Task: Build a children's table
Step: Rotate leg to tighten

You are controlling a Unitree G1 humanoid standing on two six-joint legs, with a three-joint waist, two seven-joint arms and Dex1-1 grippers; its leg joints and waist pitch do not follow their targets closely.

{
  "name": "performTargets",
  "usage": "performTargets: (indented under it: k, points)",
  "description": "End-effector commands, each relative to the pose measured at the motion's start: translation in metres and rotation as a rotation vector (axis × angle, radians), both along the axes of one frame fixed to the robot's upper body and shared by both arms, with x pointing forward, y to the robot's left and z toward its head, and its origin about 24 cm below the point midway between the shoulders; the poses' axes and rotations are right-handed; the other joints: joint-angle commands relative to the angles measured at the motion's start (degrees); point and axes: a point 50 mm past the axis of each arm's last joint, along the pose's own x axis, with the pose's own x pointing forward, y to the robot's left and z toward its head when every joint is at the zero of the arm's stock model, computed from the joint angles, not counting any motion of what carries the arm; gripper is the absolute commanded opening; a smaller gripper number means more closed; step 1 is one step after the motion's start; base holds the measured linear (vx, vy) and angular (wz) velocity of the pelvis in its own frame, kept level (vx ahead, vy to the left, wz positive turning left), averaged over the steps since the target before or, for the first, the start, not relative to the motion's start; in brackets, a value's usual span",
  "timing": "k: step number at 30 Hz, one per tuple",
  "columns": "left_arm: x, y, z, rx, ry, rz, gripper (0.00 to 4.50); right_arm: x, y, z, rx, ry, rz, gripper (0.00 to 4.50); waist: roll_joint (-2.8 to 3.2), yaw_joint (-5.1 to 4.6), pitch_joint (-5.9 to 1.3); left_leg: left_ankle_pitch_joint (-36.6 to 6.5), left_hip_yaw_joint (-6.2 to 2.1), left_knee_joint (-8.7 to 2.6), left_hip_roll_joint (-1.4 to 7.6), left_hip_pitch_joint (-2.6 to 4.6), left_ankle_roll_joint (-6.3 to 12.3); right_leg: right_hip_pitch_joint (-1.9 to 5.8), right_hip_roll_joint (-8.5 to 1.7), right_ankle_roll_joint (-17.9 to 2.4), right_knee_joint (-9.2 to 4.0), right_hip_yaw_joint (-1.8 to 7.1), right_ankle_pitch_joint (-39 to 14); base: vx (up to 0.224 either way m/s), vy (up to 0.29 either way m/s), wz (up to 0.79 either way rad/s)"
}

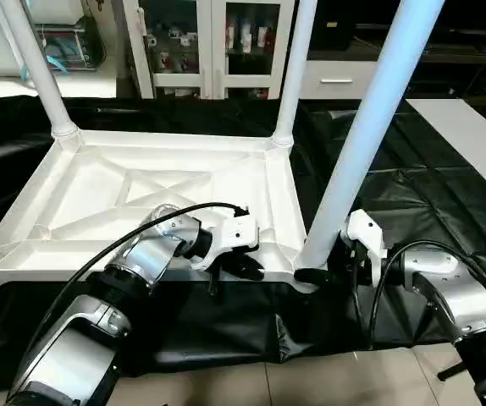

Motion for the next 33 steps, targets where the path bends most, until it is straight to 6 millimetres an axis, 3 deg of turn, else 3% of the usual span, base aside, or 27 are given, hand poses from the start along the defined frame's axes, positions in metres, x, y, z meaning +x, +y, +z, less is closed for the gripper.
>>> performTargets:
  k: [1,9,14,17,19,22,23,24,26,27,28,29,30,31,32,33]
  points:
    - [-0.021,0.006,-0.034,0.157,0.141,-0.077,0.0,0.003,-0.003,0.004,-0.006,-0.008,-0.002,3.08,-0.28,-0.06,-2.97,-15.4,-0.64,-4.17,1.73,0.26,2.4,2.28,-2.7,-13.3,-3.58,2.02,-15.6,0.0,0.0,0.0]
    - [-0.022,0.007,-0.034,0.165,0.149,-0.079,0.0,0.001,-0.004,-0.001,0.017,0.009,-0.021,2.6,-0.11,-0.09,-2.96,-16.2,-0.67,-4.21,1.7,0.32,2.01,2.31,-2.68,-13.3,-3.69,1.99,-16.5,0.0,0.0,0.0]
    - [-0.02,0.004,-0.034,0.144,0.147,-0.041,0.0,0.01,-0.005,-0.004,0.099,0.004,-0.194,2.43,-0.17,-0.26,-2.82,-17.4,-0.73,-4.35,1.62,0.26,1.59,2.18,-2.7,-13.0,-3.88,1.96,-18.3,0.0,0.0,0.0]
    - [-0.015,-0.003,-0.036,0.104,0.117,0.037,0.0,0.015,0.001,-0.011,0.185,0.027,-0.347,2.33,-0.08,-1.11,-2.5,-22.6,-1.15,-4.59,1.52,0.6,0.04,1.64,-2.71,-10.3,-4.83,1.71,-26.7,0.0,0.0,0.0]
    - [-0.012,-0.007,-0.036,0.091,0.097,0.077,0.0,0.016,0.006,-0.015,0.205,0.034,-0.394,2.29,-0.19,-1.46,-2.42,-24.2,-1.37,-4.57,1.42,0.74,-0.38,1.47,-2.76,-9.2,-5.25,1.57,-29.4,0.0,0.0,0.0]
    - [-0.004,-0.018,-0.037,0.063,0.041,0.189,0.0,0.019,0.021,-0.023,0.228,0.034,-0.513,2.18,0.16,-1.91,-2.06,-27.5,-1.7,-4.55,1.29,1.07,-1.13,0.69,-2.68,-7.1,-5.93,1.18,-34.5,-0.018,0.004,-0.01]
    - [-0.001,-0.021,-0.037,0.06,0.027,0.231,0.0,0.02,0.027,-0.026,0.214,0.026,-0.548,2.18,0.07,-2.31,-2.0,-29.8,-2.12,-4.43,1.05,1.27,-1.55,0.61,-2.67,-4.6,-6.68,0.43,-39.1,-0.056,0.019,-0.07]
    - [0.006,-0.028,-0.036,0.055,-0.01,0.346,0.0,0.025,0.039,-0.031,0.197,0.013,-0.633,2.16,0.2,-2.49,-2.01,-30.4,-2.29,-4.48,1.09,1.3,-1.64,0.58,-2.83,-4.0,-6.87,0.23,-39.8,-0.056,0.019,-0.07]
    - [0.01,-0.03,-0.035,0.054,-0.032,0.408,0.0,0.028,0.044,-0.033,0.191,0.008,-0.699,2.13,0.65,-3.41,-2.05,-32.1,-3.08,-4.97,1.19,0.85,-2.15,1.44,-2.76,-3.2,-7.09,-0.79,-39.0,-0.053,0.042,-0.14]
    - [0.014,-0.032,-0.034,0.055,-0.056,0.453,0.0,0.031,0.047,-0.034,0.186,0.006,-0.755,2.13,0.74,-4.15,-1.88,-34.5,-3.52,-5.2,1.15,0.95,-2.0,1.64,-2.6,-2.8,-7.65,-1.51,-38.4,-0.053,0.05,-0.16]
    - [0.014,-0.032,-0.034,0.055,-0.056,0.453,0.0,0.031,0.047,-0.034,0.186,0.006,-0.755,2.1,1.2,-4.22,-1.79,-35.7,-3.68,-5.28,1.17,1.25,-1.91,1.67,-2.63,-3.0,-7.88,-1.89,-37.8,-0.046,0.06,-0.11]
    - [0.022,-0.037,-0.03,0.038,-0.138,0.537,0.0,0.037,0.055,-0.033,0.173,-0.016,-0.866,2.09,1.56,-5.34,-1.59,-40.4,-4.21,-5.93,1.49,1.58,-2.09,2.28,-2.33,-3.2,-8.23,-3.27,-34.4,-0.036,0.057,-0.06]
    - [0.029,-0.042,-0.025,0.008,-0.211,0.593,0.0,0.043,0.063,-0.031,0.172,-0.035,-0.968,2.09,2.12,-6.02,-1.1,-44.2,-4.29,-6.67,1.71,1.98,-2.56,2.18,-1.85,-3.4,-8.24,-4.34,-32.6,-0.036,0.057,-0.06]
    - [0.031,-0.044,-0.023,-0.005,-0.238,0.612,0.0,0.045,0.066,-0.03,0.17,-0.041,-1.009,2.08,1.99,-6.21,-1.14,-45.6,-4.52,-7.21,2.02,1.39,-2.66,3.11,-1.67,-3.2,-7.37,-4.75,-30.6,-0.043,0.054,-0.05]
    - [0.034,-0.048,-0.019,-0.036,-0.278,0.653,0.0,0.048,0.074,-0.027,0.182,-0.056,-1.056,2.07,2.34,-5.36,-0.94,-48.4,-4.03,-9.41,3.2,-0.07,-2.62,5.06,-1.35,-3.9,-3.96,-4.3,-25.3,-0.074,0.03,-0.01]
    - [0.035,-0.049,-0.018,-0.039,-0.293,0.66,0.0,0.049,0.078,-0.025,0.196,-0.068,-1.06,2.04,2.2,-3.39,-0.84,-49.6,-2.62,-12.16,4.57,-1.65,-2.15,6.73,-0.96,-4.8,2.31,-2.72,-17.8,-0.074,0.03,-0.01]
